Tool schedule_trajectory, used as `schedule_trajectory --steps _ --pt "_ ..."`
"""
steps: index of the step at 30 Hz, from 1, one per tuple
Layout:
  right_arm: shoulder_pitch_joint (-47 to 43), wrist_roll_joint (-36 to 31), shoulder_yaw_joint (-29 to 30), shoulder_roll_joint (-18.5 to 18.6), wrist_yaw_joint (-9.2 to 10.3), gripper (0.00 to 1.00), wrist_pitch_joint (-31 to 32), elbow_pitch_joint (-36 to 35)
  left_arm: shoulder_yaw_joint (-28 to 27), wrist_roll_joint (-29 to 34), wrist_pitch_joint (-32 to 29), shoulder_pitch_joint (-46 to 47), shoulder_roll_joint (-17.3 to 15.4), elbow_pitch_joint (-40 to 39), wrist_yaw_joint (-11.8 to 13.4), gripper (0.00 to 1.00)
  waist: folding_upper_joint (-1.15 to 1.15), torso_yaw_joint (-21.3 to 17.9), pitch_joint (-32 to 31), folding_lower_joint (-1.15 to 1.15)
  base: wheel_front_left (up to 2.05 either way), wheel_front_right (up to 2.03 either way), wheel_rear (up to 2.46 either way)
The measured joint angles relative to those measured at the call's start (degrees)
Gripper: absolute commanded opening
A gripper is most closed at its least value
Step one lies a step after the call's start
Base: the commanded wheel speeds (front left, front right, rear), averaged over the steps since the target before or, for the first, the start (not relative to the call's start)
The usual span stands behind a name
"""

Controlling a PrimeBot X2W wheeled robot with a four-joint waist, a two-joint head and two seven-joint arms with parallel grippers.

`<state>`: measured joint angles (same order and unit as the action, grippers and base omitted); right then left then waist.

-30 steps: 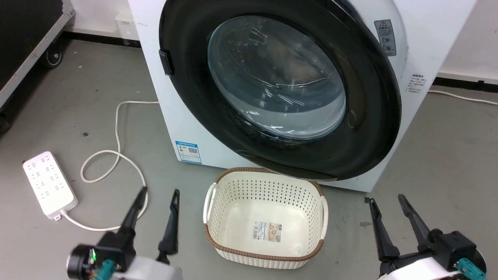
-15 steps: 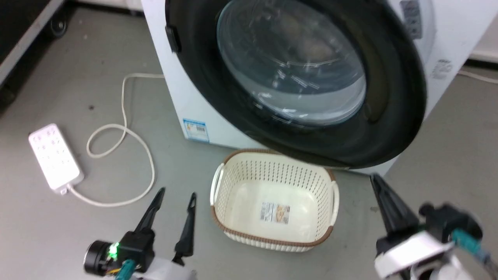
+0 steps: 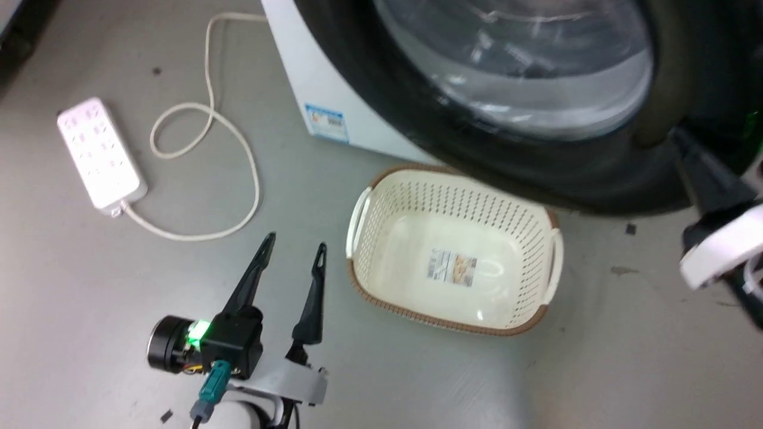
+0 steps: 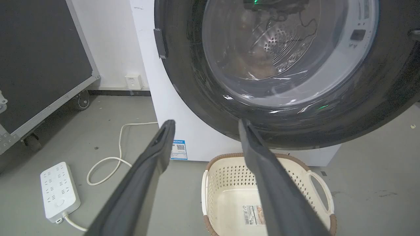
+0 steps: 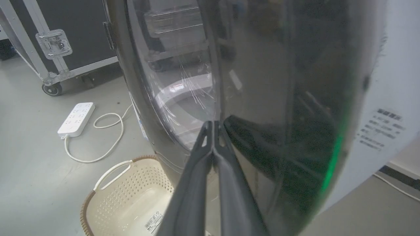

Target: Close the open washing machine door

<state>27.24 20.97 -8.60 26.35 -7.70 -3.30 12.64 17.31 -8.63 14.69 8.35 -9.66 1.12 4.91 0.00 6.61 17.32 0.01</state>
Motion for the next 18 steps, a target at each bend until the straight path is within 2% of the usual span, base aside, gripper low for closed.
schedule_trajectory --steps 10,18 --pt "12.11 5.66 2.44 3.87 0.11 0.00 2.44 9.59 -0.22 1.55 0.00 2.59 2.10 0.42 -1.05 1.00 0.00 2.58 4.92 0.00 0.00 0.00 0.00" --pt "19.89 5.59 3.92 5.02 -0.05 0.00 2.83 17.41 -1.18 2.00 0.00 3.50 2.96 1.16 -2.08 1.00 0.00 3.36 5.92 -0.01 0.00 0.00 0.00"
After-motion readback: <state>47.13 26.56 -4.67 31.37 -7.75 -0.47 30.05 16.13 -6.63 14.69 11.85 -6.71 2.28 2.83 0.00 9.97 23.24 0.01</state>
